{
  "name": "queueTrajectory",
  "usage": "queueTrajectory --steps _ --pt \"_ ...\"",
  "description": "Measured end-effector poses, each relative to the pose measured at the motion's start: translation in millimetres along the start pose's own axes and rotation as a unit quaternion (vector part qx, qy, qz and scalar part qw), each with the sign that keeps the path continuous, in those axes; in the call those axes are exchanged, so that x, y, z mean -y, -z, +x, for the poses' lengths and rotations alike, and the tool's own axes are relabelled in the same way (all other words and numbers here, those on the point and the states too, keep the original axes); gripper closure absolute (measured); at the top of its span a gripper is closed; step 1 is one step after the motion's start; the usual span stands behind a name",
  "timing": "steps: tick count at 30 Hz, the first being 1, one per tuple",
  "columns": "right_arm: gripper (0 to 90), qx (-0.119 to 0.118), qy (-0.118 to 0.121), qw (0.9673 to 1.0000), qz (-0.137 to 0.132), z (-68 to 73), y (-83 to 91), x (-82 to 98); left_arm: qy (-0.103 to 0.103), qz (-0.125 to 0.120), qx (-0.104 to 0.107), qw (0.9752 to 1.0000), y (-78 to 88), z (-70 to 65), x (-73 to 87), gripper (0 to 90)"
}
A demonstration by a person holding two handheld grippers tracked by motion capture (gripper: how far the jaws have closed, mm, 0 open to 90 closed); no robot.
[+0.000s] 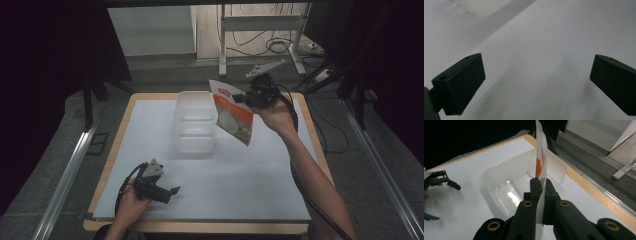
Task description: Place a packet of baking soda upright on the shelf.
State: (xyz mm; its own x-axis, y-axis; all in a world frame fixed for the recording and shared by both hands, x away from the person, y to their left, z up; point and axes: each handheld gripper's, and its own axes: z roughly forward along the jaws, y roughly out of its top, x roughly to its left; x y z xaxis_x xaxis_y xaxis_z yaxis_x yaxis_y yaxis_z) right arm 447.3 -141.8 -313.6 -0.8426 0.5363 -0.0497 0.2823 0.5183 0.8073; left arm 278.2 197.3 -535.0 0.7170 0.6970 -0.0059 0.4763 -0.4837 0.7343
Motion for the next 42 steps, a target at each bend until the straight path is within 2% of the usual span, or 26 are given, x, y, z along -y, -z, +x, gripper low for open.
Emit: queueTrajectory --steps 8,19,31,42 --pt "89.0 -0.002 0.006 1.0 -0.005 -9.1 -19.5 -17.9 0.0 -0.002 0.0 1.0 0.3 0.3 0.0 0.0" --pt "89.0 -0.012 0.017 0.9998 -0.003 -17.2 -58.5 -36.2 0.003 -0.004 0.002 1.0 0.2 0.7 0.1 0.0" --pt "88.9 -0.03 0.025 0.9992 0.003 -13.3 -102.5 -53.3 0.0 -0.002 0.004 1.0 -0.1 1.0 -0.1 0.0" --pt "88.9 -0.047 0.051 0.9975 0.01 -2.9 -144.1 -65.8 0.001 -0.002 0.006 1.0 -0.3 1.2 0.0 0.1"
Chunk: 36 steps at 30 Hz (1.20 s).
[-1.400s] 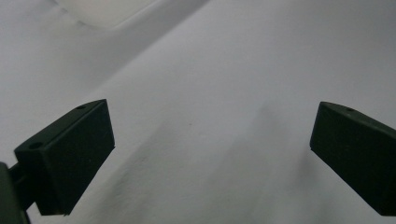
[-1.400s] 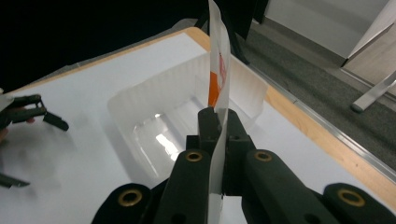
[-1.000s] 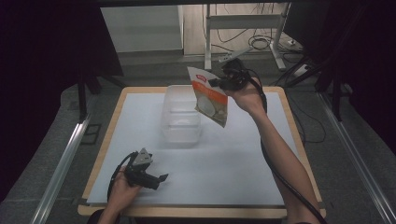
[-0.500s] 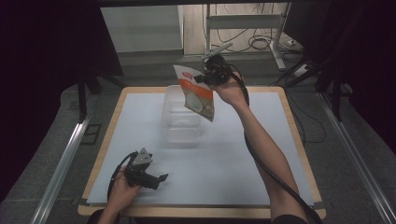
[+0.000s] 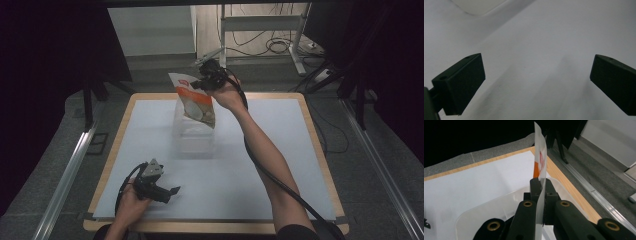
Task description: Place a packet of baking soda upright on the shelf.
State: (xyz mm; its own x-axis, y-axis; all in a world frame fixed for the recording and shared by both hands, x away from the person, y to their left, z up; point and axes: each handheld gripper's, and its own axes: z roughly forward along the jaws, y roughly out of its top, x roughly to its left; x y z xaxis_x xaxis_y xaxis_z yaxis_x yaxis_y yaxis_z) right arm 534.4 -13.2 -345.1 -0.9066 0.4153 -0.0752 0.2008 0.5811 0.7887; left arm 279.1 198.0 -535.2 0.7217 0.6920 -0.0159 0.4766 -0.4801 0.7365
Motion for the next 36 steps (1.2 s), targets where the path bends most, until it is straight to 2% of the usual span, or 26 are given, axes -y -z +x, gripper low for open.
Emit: queueTrajectory --steps 4,10,16,21,25,29,36 --pt "88.9 0.003 0.014 0.9999 0.01 3.7 -7.3 -7.2 0.0 0.0 0.0 1.0 0.3 -0.1 0.1 0.0" --pt "88.9 0.011 0.026 0.9996 0.005 1.9 -4.3 -19.9 0.0 0.0 0.002 1.0 -0.4 -0.8 -0.1 0.1" --pt "88.9 0.012 0.033 0.9992 0.017 -2.2 -18.7 -12.5 -0.001 0.001 0.002 1.0 0.1 -0.7 0.0 0.1" --pt "88.8 0.004 0.016 0.9996 0.024 -8.0 -31.6 4.4 -0.001 0.003 0.003 1.0 0.0 -0.5 0.0 0.1" --pt "88.8 -0.005 -0.003 0.9999 0.01 -10.2 -35.9 14.5 0.0 0.004 0.002 1.0 -0.1 -0.6 0.0 0.1" --pt "88.7 -0.01 -0.018 0.9998 0.005 -13.2 -33.7 22.1 -0.001 0.004 0.003 1.0 -0.3 -1.2 -0.1 0.1" --pt "88.6 -0.004 -0.039 0.9992 0.003 -21.4 -24.0 42.8 -0.002 0.007 0.002 1.0 -1.2 -2.1 -0.3 0.1"
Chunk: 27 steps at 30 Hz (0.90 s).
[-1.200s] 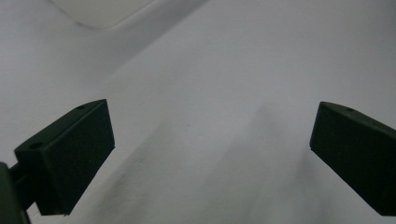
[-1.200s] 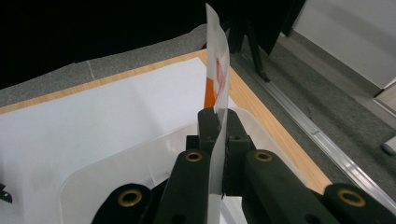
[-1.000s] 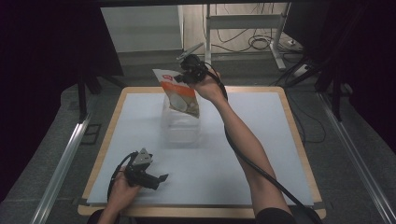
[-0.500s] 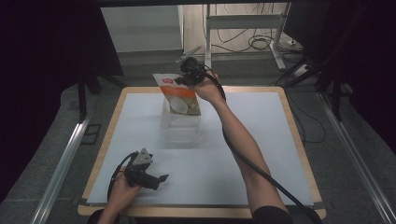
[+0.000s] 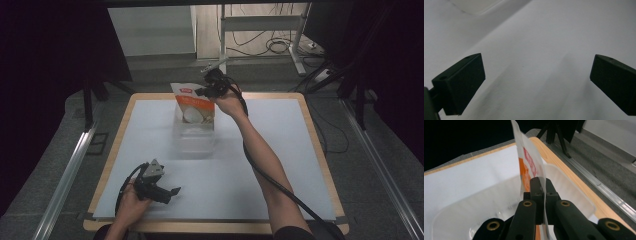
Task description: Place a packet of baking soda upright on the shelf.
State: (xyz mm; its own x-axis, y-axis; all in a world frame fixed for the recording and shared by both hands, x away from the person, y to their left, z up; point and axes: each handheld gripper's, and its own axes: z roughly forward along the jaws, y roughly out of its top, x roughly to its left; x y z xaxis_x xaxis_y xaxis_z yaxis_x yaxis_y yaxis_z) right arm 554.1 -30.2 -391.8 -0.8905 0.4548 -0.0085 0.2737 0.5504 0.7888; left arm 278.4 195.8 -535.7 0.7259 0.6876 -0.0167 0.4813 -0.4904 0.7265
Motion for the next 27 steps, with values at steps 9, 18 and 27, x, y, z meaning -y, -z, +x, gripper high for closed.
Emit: queueTrajectory --steps 9,18,27 --pt "85.7 0.006 -0.012 0.9999 0.01 -7.5 6.2 17.2 0.002 -0.002 -0.001 1.0 -0.3 0.1 -0.1 0.0" --pt "45.1 0.027 -0.012 0.9996 0.002 1.8 9.4 9.9 0.001 -0.001 -0.002 1.0 0.2 0.3 0.2 0.0" --pt "26.1 0.048 -0.004 0.9988 -0.002 4.5 16.9 12.3 0.0 0.0 -0.002 1.0 -0.2 0.3 0.2 0.0"
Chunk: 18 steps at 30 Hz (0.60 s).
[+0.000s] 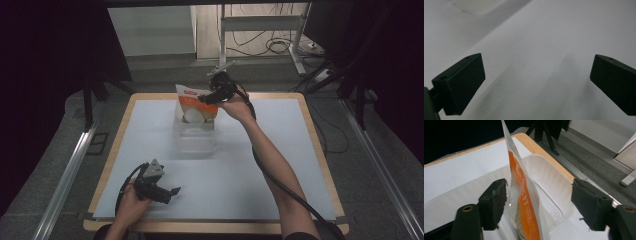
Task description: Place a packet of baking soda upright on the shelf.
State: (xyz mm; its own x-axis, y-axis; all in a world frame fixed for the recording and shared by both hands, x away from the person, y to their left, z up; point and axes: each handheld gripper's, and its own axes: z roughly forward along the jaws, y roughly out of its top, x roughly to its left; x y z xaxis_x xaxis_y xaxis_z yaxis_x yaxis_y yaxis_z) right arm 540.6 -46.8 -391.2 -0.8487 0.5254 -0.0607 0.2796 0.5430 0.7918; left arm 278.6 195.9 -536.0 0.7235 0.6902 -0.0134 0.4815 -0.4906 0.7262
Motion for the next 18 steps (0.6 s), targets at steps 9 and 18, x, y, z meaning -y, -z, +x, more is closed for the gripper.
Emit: queueTrajectory --steps 9,18 --pt "16.6 0.011 0.004 0.9999 -0.003 3.4 10.0 0.4 0.002 -0.003 0.0 1.0 0.7 0.5 0.1 0.0" --pt "11.9 0.007 0.015 0.9999 0.003 9.1 18.7 4.1 0.014 -0.026 0.017 0.9994 5.2 3.1 0.2 0.0"
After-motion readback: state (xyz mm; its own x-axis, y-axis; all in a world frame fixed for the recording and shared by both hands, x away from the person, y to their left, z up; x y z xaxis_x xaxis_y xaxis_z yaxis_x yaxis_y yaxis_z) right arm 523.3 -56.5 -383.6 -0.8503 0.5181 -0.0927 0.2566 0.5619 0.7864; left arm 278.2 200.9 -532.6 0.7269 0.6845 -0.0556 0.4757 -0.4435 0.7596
